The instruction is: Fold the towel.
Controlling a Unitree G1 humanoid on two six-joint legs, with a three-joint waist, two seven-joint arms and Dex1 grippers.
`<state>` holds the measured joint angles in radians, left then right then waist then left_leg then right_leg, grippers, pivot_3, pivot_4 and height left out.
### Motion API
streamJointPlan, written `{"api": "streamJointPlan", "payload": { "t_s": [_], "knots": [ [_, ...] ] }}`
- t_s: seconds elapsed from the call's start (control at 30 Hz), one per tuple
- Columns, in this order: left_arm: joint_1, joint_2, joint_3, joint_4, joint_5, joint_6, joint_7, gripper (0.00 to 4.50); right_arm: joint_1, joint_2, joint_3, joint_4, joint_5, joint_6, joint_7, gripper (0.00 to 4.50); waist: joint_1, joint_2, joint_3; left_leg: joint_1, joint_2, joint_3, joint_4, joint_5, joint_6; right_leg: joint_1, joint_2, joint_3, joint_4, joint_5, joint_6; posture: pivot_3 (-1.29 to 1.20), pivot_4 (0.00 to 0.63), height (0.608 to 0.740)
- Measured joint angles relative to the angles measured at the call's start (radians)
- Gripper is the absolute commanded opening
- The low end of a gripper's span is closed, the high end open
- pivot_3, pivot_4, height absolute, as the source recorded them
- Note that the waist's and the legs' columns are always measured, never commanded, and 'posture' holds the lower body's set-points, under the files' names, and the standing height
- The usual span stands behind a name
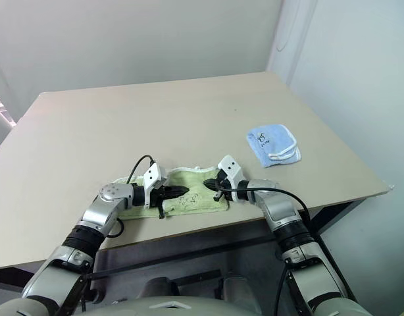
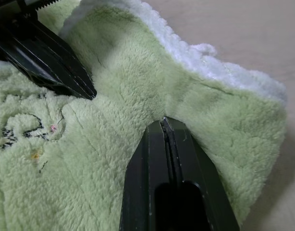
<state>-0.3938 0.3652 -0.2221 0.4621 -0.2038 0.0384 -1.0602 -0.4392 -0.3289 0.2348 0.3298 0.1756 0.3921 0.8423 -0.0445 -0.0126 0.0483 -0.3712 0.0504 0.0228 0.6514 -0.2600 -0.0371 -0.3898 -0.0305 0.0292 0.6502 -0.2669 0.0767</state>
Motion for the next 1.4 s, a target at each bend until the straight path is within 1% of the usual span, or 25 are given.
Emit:
{"api": "streamJointPlan", "payload": {
  "t_s": [0.1, 0.2, 0.23, 0.33, 0.4, 0.47, 0.5, 0.53, 0.63, 0.8, 0.93, 1.03, 1.13, 1.17, 1.23, 1.3, 1.4],
  "knots": [
    [0.006, 0.004, 0.003, -0.017, 0.000, 0.006, -0.001, 0.05, -0.007, 0.002, -0.014, 0.001, 0.016, 0.016, 0.009, 0.04, 0.000, 0.000, 0.000, -0.001, 0.000, 0.000, 0.000, 0.000, 0.000, -0.001, 0.000, 0.000, 0.000, 0.001, -0.002, 0.00, 0.000, 0.740],
    [0.020, 0.030, 0.014, -0.075, -0.008, 0.036, -0.001, 0.05, -0.014, 0.002, -0.047, -0.027, 0.064, 0.080, 0.027, 0.04, 0.000, 0.000, 0.000, -0.004, 0.000, -0.001, -0.002, 0.000, 0.000, -0.005, 0.002, 0.001, 0.001, 0.003, -0.004, 0.00, 0.000, 0.740],
    [0.029, 0.036, 0.033, -0.104, -0.029, 0.067, -0.001, 0.40, -0.017, -0.001, -0.060, -0.044, 0.080, 0.105, 0.031, 0.00, -0.001, 0.000, 0.000, -0.005, 0.000, 0.000, -0.003, 0.000, 0.000, -0.006, 0.002, 0.002, 0.001, 0.003, -0.004, 0.00, 0.000, 0.740],
    [0.048, 0.075, 0.087, -0.220, -0.091, 0.162, 0.000, 1.23, -0.023, -0.004, -0.092, -0.113, 0.136, 0.179, 0.050, 0.00, -0.002, 0.000, 0.001, -0.006, 0.001, -0.001, -0.006, 0.000, 0.000, -0.009, 0.003, 0.002, 0.001, 0.003, -0.002, 0.00, 0.000, 0.740],
    [0.063, 0.113, 0.128, -0.311, -0.124, 0.216, 0.004, 1.98, -0.035, -0.005, -0.093, -0.159, 0.162, 0.215, 0.058, 0.00, -0.003, 0.001, 0.001, -0.006, 0.001, -0.001, -0.007, 0.000, 0.000, -0.010, 0.004, 0.002, 0.001, 0.003, -0.002, 0.00, 0.000, 0.740],
    [0.081, 0.126, 0.191, -0.393, -0.197, 0.302, 0.030, 2.71, -0.043, -0.004, -0.092, -0.194, 0.172, 0.243, 0.058, 0.00, -0.001, 0.001, 0.001, -0.006, 0.001, -0.001, -0.007, 0.000, 0.000, -0.009, 0.004, 0.002, 0.001, 0.003, -0.002, 0.00, 0.000, 0.740],
    [0.090, 0.131, 0.229, -0.432, -0.238, 0.352, 0.049, 2.98, -0.045, -0.003, -0.091, -0.206, 0.178, 0.257, 0.057, 0.00, -0.001, 0.001, 0.001, -0.006, 0.001, -0.001, -0.007, 0.000, 0.000, -0.009, 0.004, 0.002, 0.001, 0.002, -0.003, 0.00, 0.000, 0.740],
    [0.107, 0.144, 0.268, -0.477, -0.280, 0.401, 0.070, 3.41, -0.049, 0.001, -0.090, -0.216, 0.185, 0.271, 0.055, 0.00, -0.001, 0.001, 0.001, -0.006, 0.001, -0.001, -0.006, 0.000, 0.000, -0.009, 0.004, 0.002, 0.001, 0.002, -0.003, 0.00, 0.000, 0.740],
    [0.176, 0.201, 0.386, -0.591, -0.389, 0.537, 0.127, 4.46, -0.056, 0.008, -0.090, -0.237, 0.198, 0.303, 0.042, 0.00, -0.007, 0.001, 0.001, -0.005, 0.001, 0.000, -0.006, 0.000, 0.000, -0.009, 0.003, 0.003, 0.001, 0.002, -0.003, 0.00, 0.000, 0.740],
    [0.358, 0.271, 0.591, -0.743, -0.598, 0.798, 0.252, 4.48, -0.082, 0.010, -0.084, -0.280, 0.240, 0.366, 0.057, 0.00, -0.019, 0.000, 0.002, -0.005, 0.001, 0.000, -0.006, 0.000, 0.000, -0.009, 0.003, 0.003, 0.001, 0.001, -0.003, 0.00, 0.000, 0.740],
    [0.450, 0.360, 0.768, -0.754, -0.799, 1.061, 0.360, 4.48, -0.106, 0.009, -0.061, -0.297, 0.263, 0.410, 0.080, 0.00, -0.026, -0.001, 0.002, -0.004, 0.002, -0.001, -0.006, 0.000, 0.000, -0.009, 0.003, 0.003, 0.001, -0.001, -0.001, 0.00, 0.000, 0.740],
    [0.481, 0.381, 0.877, -0.735, -0.935, 1.205, 0.442, 4.48, -0.117, 0.018, -0.047, -0.295, 0.265, 0.416, 0.088, 0.00, -0.025, -0.001, 0.003, -0.004, 0.001, 0.000, -0.006, 0.000, 0.000, -0.013, 0.002, 0.003, 0.001, -0.001, -0.001, 0.00, 0.000, 0.740],
    [0.521, 0.381, 0.931, -0.709, -1.032, 1.295, 0.523, 4.48, -0.134, 0.033, -0.041, -0.283, 0.265, 0.414, 0.092, 0.00, -0.027, -0.001, 0.003, -0.004, 0.001, 0.000, -0.006, 0.000, 0.000, -0.014, 0.001, 0.003, 0.000, 0.000, -0.002, 0.00, 0.000, 0.740],
    [0.536, 0.379, 0.951, -0.696, -1.067, 1.319, 0.553, 4.48, -0.136, 0.039, -0.040, -0.277, 0.265, 0.414, 0.093, 0.00, -0.026, -0.002, 0.003, -0.004, 0.001, 0.000, -0.007, 0.000, 0.000, -0.014, 0.001, 0.003, 0.000, 0.001, -0.005, 0.00, 0.000, 0.740],
    [0.589, 0.380, 0.985, -0.690, -1.116, 1.356, 0.602, 4.48, -0.141, 0.052, -0.032, -0.260, 0.265, 0.413, 0.094, 0.00, -0.028, -0.002, 0.003, -0.005, 0.001, 0.000, -0.008, 0.000, 0.000, -0.016, 0.001, 0.003, 0.000, 0.001, -0.006, 0.00, 0.000, 0.740],
    [0.651, 0.380, 1.001, -0.689, -1.152, 1.385, 0.636, 4.48, -0.145, 0.065, -0.025, -0.244, 0.263, 0.406, 0.095, 0.00, -0.029, -0.002, 0.003, -0.005, 0.001, 0.000, -0.010, -0.001, -0.001, -0.017, 0.001, 0.005, -0.001, 0.001, -0.006, 0.00, 0.000, 0.740],
    [0.698, 0.380, 1.029, -0.650, -1.187, 1.397, 0.691, 4.48, -0.147, 0.075, -0.014, -0.231, 0.261, 0.401, 0.095, 0.00, -0.025, -0.003, 0.003, -0.004, 0.001, 0.000, -0.012, -0.001, -0.001, -0.018, 0.001, 0.005, -0.001, 0.000, -0.007, 0.00, 0.000, 0.740]
  ]
}}
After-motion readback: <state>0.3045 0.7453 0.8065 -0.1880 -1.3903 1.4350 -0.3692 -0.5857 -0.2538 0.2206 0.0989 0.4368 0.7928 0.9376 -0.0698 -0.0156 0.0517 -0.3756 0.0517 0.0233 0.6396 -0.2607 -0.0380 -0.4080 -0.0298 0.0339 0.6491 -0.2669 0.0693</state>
